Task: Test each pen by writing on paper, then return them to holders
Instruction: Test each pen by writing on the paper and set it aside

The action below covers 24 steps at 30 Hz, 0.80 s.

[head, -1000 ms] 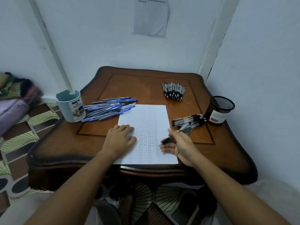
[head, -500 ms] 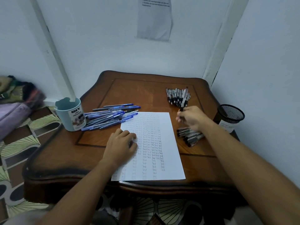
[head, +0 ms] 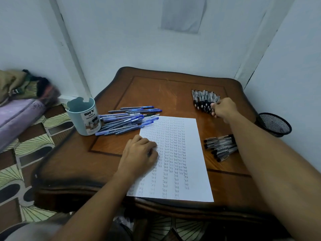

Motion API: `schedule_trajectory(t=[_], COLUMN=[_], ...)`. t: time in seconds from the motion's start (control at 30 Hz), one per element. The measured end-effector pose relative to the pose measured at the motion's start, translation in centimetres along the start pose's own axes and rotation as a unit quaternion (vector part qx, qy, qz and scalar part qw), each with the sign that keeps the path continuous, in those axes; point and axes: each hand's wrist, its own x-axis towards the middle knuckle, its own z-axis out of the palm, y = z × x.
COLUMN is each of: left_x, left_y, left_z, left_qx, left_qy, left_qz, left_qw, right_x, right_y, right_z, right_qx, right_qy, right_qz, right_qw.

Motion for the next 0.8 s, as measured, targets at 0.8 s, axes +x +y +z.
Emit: schedule_trajectory(t=[0.8], left_x=[-0.1], left_y=[-0.5], left_z=[0.3], left_qx=[0.005], left_qy=[-0.020], left_qz=[-0.011], left_qw=[1.000], right_x=[-7.7], right_y=[1.8], right_z=[-2.9], right_qx=[-0.327], right_qy=[-0.245], right_qz=[-0.134], right_qw=[0.903])
